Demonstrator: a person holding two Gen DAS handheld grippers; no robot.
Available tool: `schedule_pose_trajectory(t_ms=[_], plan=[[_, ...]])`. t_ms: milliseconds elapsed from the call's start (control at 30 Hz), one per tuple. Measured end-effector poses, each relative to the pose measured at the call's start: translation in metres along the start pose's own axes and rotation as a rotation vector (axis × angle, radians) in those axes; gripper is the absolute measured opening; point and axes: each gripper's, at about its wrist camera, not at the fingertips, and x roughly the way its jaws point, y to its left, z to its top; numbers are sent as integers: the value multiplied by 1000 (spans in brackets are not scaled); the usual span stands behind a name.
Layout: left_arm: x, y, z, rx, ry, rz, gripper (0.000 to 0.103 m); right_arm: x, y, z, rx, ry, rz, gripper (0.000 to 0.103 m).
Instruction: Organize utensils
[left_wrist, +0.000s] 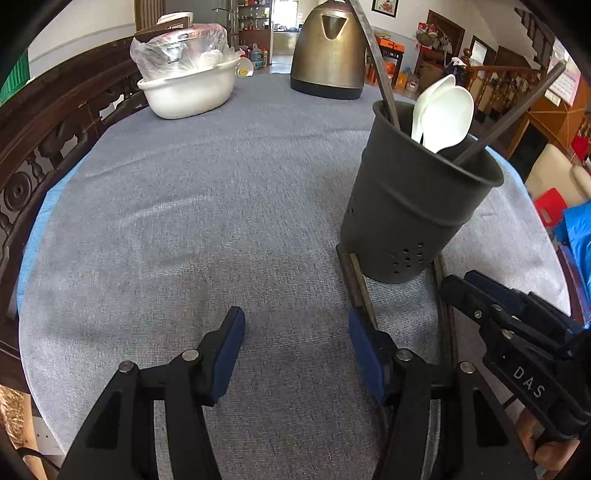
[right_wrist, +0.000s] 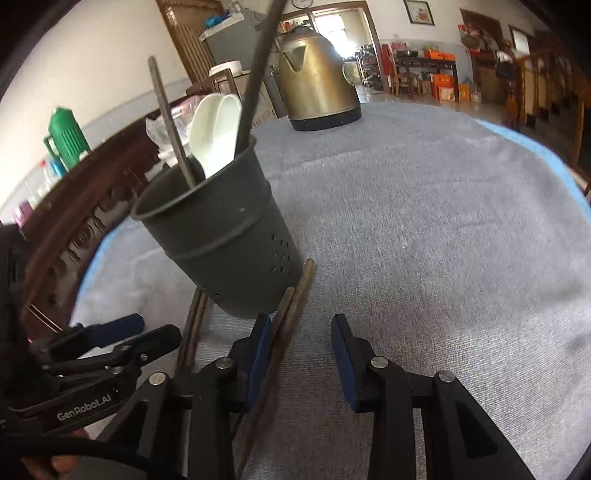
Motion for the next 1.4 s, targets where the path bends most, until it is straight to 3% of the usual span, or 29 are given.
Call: schedule_pose_trajectory(t_ms=[267,433,600,1133,1400], plan=[[-4,3,3,-24,-11,-22,60,-8,-3,-1,-26,6,-65,35],[-3,-1,1,-6,-4,-38,60,-12,-15,2,47,9,-15,35],[4,-1,8,-2,7,-54,60,-11,-10,1,-3,7,-37,35],[2,13,5,-43,33,-113,61,-11,-17,-1,22,3,-11,32],[4,6,5,-33,37,-81,62,-10,-21,-1,43,2,11,32]])
